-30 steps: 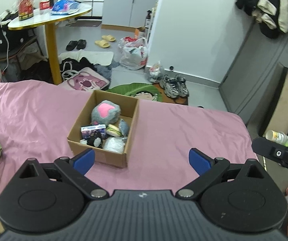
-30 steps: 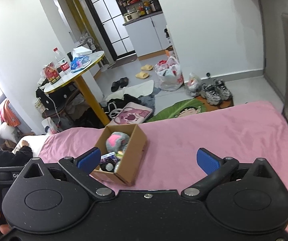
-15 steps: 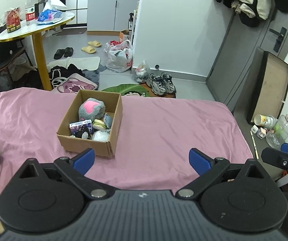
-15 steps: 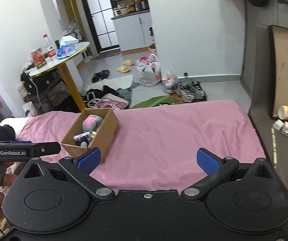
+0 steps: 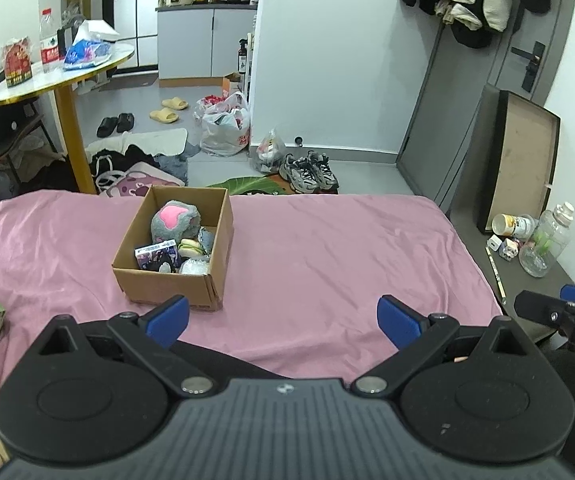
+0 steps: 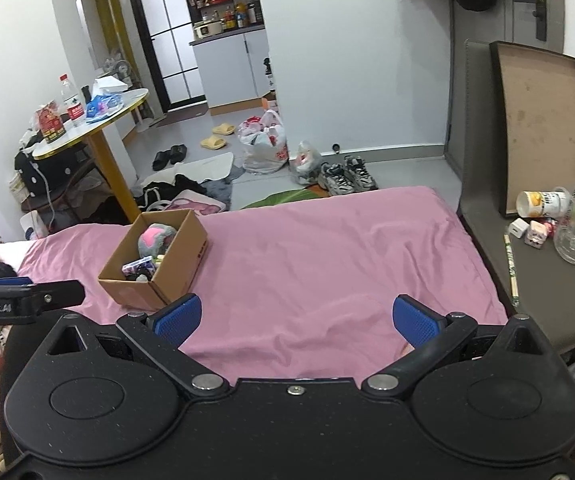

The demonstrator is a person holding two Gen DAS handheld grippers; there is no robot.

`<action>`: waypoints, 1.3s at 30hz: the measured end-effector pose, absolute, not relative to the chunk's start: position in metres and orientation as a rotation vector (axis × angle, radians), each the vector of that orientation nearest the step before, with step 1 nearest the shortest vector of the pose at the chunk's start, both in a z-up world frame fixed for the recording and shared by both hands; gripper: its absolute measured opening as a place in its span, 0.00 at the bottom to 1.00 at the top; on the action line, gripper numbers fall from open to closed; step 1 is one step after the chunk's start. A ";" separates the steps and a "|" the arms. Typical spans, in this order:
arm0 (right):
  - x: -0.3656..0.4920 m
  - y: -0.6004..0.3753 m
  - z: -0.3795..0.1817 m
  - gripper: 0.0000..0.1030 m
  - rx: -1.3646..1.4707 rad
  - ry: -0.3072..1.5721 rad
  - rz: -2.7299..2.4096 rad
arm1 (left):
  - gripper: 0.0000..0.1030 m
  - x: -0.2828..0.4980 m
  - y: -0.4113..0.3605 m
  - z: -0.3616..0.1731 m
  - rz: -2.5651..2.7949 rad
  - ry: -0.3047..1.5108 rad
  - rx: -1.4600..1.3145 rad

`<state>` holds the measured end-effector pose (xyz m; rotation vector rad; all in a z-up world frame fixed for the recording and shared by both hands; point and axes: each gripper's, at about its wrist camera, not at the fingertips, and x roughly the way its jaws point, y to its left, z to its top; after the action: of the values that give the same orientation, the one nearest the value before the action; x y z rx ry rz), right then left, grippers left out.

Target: Organize soft objects

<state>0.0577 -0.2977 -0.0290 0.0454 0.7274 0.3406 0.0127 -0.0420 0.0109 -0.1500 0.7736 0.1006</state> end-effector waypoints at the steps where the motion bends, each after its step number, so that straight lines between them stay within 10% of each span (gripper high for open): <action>1: 0.056 -0.298 -0.029 1.00 0.045 0.725 0.336 | 0.97 0.011 -0.043 0.011 0.097 0.773 -0.146; 39: 0.038 -0.280 -0.026 1.00 0.036 0.703 0.344 | 0.97 -0.019 -0.028 0.009 0.105 0.740 -0.126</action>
<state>0.0380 -0.2802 -0.0262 0.0359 0.7031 0.3442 -0.0186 -0.0285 0.0086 -0.1260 0.7403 0.1052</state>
